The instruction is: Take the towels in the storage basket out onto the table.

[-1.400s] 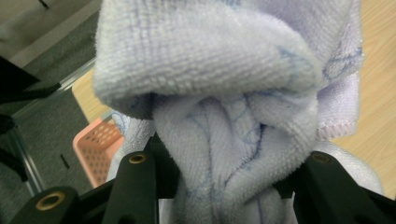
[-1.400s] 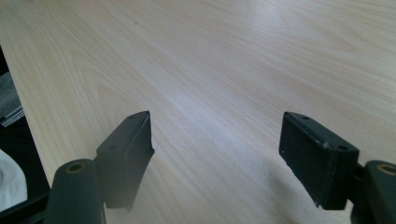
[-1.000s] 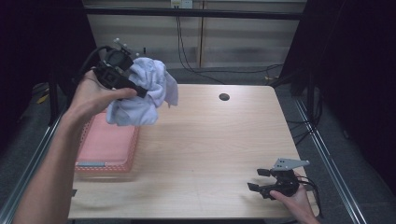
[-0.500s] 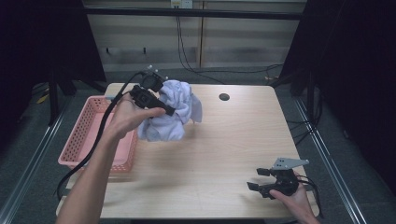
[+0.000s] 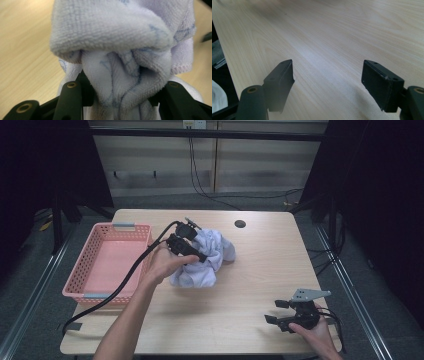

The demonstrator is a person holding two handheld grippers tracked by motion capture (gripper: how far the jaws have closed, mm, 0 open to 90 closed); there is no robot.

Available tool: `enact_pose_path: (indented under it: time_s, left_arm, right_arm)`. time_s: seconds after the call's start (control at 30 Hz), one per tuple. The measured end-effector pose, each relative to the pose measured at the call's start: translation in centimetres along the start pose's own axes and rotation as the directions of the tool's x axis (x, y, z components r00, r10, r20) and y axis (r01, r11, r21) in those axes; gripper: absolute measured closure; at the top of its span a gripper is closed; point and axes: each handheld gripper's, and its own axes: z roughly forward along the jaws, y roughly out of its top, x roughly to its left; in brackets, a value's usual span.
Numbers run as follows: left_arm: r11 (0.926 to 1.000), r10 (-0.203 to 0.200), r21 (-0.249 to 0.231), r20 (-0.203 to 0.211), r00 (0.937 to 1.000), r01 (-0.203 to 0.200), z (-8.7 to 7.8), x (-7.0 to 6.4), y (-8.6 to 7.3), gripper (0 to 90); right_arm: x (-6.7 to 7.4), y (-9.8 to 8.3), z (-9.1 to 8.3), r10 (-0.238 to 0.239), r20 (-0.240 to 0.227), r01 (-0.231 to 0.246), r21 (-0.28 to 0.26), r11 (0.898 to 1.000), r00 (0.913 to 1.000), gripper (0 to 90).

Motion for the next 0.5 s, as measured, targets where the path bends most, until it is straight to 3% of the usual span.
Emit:
enact_pose_path:
  time_s: [0.07,0.2,0.27,0.33,0.5]
  left_arm:
    - [0.9998,-0.003,0.022,0.007,1.0,0.003,1.7,-0.2,-0.3,52.6]
    - [0.9996,0.013,0.024,0.0,0.9999,-0.013,3.3,-0.6,-0.8,50.4]
    - [0.9997,0.002,0.023,-0.007,1.0,-0.001,4.1,-0.6,-1.1,47.1]
    - [0.9995,-0.01,0.03,0.018,0.9998,0.01,4.8,-0.4,-1.5,43.6]
    - [0.9968,0.065,0.05,-0.058,0.9962,-0.062,4.9,-1.8,-2.3,30.8]
  right_arm:
    - [0.0,-0.1,0.0,0.0,-0.001,0.0,0.003,1.0,1.0,24.1]
    - [0.0,0.0,0.1,0.001,-0.002,-0.001,0.002,1.0,1.0,24.1]
    - [0.0,0.0,0.1,-0.001,-0.002,0.001,0.007,1.0,1.0,24.1]
    - [0.0,0.0,0.1,0.001,0.0,-0.001,0.006,1.0,1.0,24.1]
    - [0.0,-0.1,0.1,0.002,0.007,-0.002,0.007,1.0,1.0,22.0]
